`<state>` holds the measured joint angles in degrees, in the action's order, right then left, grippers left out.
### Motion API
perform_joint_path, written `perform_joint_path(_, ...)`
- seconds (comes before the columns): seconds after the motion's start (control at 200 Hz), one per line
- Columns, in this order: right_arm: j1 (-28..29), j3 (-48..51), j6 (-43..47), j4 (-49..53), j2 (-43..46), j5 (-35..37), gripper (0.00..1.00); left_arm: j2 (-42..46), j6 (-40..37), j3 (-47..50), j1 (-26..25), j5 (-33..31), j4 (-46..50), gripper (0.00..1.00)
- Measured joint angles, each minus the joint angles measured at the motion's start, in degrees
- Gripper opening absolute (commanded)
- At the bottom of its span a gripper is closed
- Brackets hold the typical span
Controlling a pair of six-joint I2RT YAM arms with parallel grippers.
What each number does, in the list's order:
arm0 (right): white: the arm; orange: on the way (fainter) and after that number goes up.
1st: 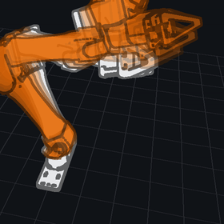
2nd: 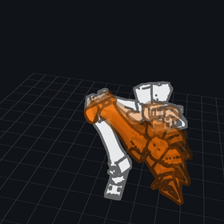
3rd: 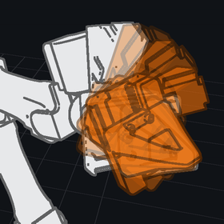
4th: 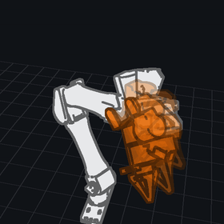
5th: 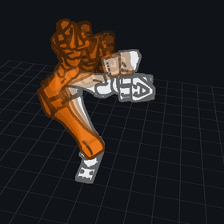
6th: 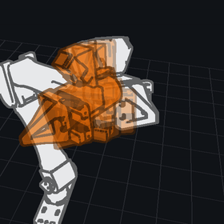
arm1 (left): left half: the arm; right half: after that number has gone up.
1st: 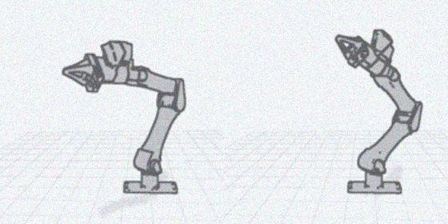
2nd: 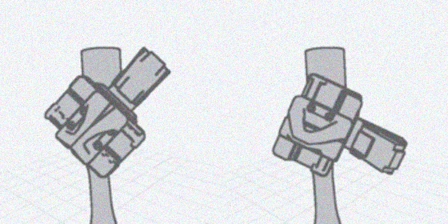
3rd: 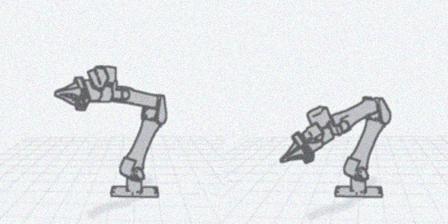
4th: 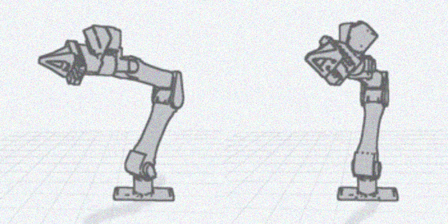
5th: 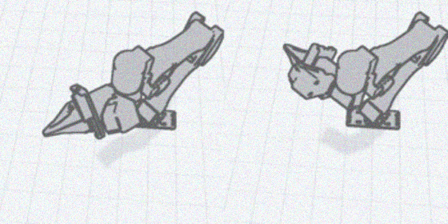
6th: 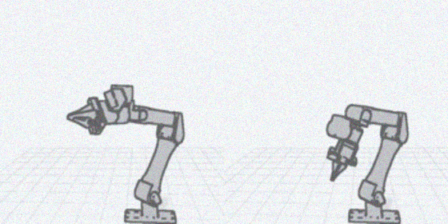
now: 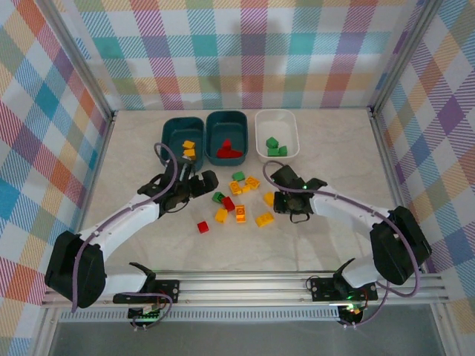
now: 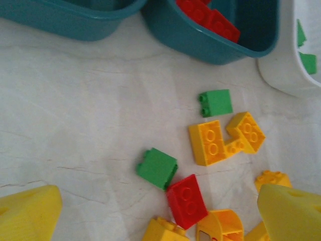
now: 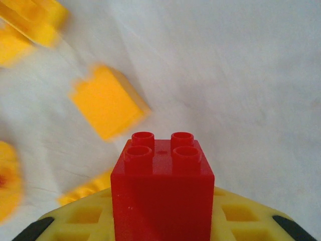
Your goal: Sort the legos into containers by color
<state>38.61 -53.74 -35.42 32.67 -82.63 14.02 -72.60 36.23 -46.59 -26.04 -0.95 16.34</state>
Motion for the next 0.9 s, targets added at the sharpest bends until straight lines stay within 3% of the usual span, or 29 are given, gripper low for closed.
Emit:
perform_joint_path(0.18,0.0,-16.11,5.42,-3.04,-7.65,0.28,0.22,3.45,0.72,1.95,4.09,1.05,2.23,1.0)
perform_joint_path(0.38,-0.81,-28.0,9.4,-7.23,-19.26,-2.69,0.22,3.78,3.17,7.91,11.02,7.87,3.67,1.0)
perform_joint_path(0.76,-5.35,-52.74,13.18,-5.68,-40.96,-11.1,0.27,3.82,4.55,10.43,11.56,14.08,5.9,1.0)
perform_joint_path(0.82,-5.57,-57.72,13.75,-5.01,-44.28,-11.65,0.3,3.69,4.76,10.43,11.56,14.78,5.9,1.0)
perform_joint_path(0.9,-5.6,-62.6,14.27,-3.48,-47.54,-12.17,0.47,2.89,4.76,10.4,11.56,15.67,5.86,1.0)
